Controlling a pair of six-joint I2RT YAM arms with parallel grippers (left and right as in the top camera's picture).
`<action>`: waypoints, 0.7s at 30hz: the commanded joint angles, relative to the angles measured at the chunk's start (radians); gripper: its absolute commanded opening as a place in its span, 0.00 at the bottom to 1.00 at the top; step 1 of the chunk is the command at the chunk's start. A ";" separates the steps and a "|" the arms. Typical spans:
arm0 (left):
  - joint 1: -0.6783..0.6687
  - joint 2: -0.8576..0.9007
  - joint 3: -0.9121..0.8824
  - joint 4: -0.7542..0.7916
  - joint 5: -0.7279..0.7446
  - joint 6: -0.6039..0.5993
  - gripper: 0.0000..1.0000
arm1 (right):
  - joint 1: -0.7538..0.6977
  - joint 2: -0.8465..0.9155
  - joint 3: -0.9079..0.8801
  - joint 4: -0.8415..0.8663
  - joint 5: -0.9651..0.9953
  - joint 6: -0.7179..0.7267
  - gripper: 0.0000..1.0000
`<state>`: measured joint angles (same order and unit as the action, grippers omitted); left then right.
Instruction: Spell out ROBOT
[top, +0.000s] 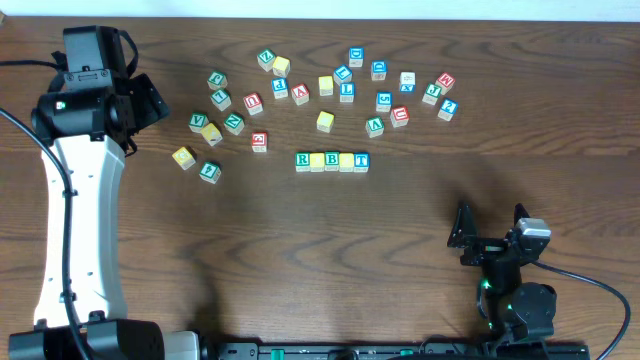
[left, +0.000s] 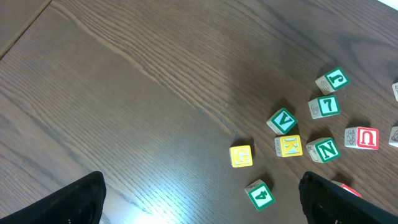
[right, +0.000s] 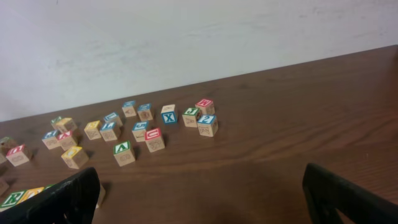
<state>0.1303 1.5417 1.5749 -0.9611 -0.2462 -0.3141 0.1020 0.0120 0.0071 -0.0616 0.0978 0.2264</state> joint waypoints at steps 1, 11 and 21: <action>0.004 -0.010 -0.014 0.001 -0.017 -0.001 0.98 | -0.006 -0.007 -0.002 -0.002 -0.007 0.008 0.99; 0.004 -0.014 -0.014 0.000 -0.017 -0.001 0.97 | -0.006 -0.007 -0.002 -0.002 -0.007 0.008 0.99; 0.002 -0.168 -0.066 0.011 -0.029 0.007 0.97 | -0.006 -0.007 -0.002 -0.002 -0.007 0.008 0.99</action>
<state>0.1299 1.4555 1.5463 -0.9611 -0.2466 -0.3138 0.1020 0.0120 0.0071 -0.0616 0.0978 0.2264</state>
